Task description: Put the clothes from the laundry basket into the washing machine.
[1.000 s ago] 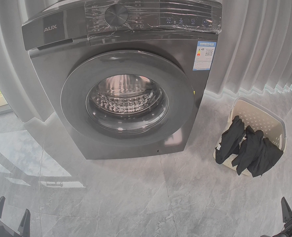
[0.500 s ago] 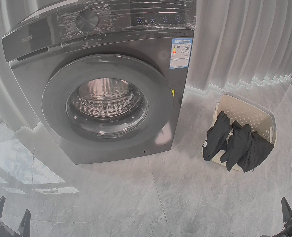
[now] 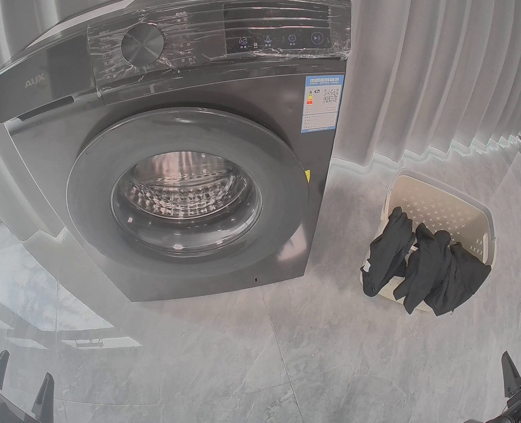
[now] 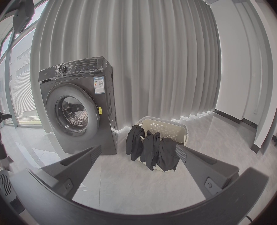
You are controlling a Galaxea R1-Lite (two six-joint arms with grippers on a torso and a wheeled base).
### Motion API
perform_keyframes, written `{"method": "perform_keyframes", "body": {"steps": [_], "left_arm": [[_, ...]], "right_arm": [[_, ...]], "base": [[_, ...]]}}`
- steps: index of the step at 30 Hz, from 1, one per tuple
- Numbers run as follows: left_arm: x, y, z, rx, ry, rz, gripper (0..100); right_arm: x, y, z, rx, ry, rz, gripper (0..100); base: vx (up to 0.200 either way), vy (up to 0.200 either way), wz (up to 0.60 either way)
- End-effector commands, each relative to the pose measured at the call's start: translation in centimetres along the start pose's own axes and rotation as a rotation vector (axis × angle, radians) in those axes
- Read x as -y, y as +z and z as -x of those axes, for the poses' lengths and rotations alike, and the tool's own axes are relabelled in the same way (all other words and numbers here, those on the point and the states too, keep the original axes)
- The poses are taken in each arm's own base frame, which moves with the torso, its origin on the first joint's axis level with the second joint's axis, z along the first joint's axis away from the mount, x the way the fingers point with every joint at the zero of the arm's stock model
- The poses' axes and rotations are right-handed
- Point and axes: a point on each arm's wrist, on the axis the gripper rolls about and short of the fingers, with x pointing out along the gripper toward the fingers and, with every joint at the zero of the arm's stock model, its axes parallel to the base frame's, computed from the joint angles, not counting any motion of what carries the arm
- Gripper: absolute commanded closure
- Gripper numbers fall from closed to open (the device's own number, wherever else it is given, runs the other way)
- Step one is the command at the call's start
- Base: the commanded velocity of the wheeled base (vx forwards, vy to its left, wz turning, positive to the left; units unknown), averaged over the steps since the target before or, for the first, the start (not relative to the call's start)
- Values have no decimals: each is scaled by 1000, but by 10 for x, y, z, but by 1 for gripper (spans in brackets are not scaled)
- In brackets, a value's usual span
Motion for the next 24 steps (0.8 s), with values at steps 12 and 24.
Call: {"method": "perform_keyframes", "body": {"steps": [12,24], "left_arm": [[0,-5,0,-1,-1,0,0],[0,-5,0,-1,-1,-1,0]], "right_arm": [[0,-5,-1,-13,1,0,0],[0,-5,-1,-13,1,0,0]], "base": [[33,0,-250],[117,0,0]]}}
